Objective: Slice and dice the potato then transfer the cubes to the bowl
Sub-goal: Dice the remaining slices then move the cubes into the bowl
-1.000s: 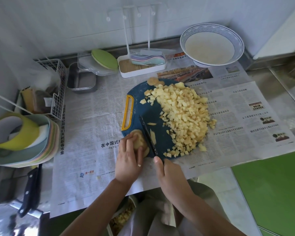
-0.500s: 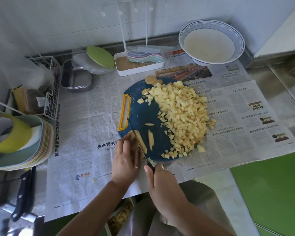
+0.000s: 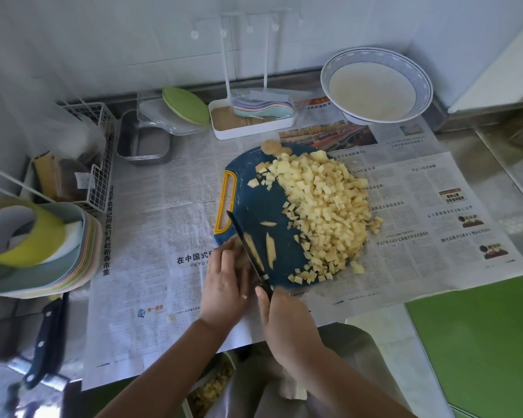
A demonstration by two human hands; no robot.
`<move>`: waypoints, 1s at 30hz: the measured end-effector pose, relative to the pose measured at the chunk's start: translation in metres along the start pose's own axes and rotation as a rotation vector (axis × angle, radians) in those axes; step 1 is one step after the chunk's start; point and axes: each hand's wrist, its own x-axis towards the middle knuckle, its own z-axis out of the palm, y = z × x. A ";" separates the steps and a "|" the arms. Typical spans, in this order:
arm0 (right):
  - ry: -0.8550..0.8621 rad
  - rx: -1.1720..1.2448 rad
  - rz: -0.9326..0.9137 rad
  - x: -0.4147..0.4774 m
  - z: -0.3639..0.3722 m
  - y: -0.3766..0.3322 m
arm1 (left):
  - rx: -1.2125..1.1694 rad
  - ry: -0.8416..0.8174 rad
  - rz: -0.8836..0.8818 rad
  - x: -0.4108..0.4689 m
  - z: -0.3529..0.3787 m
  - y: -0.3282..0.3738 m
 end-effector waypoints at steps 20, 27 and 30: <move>0.010 0.135 -0.094 -0.022 -0.013 0.006 | -0.060 0.069 -0.030 0.000 0.001 0.000; -0.053 -0.077 -0.004 -0.021 -0.004 -0.006 | -0.040 0.058 0.008 0.001 0.000 0.002; -0.063 -0.075 0.022 -0.013 0.001 -0.007 | -0.036 0.047 -0.024 0.001 0.001 0.002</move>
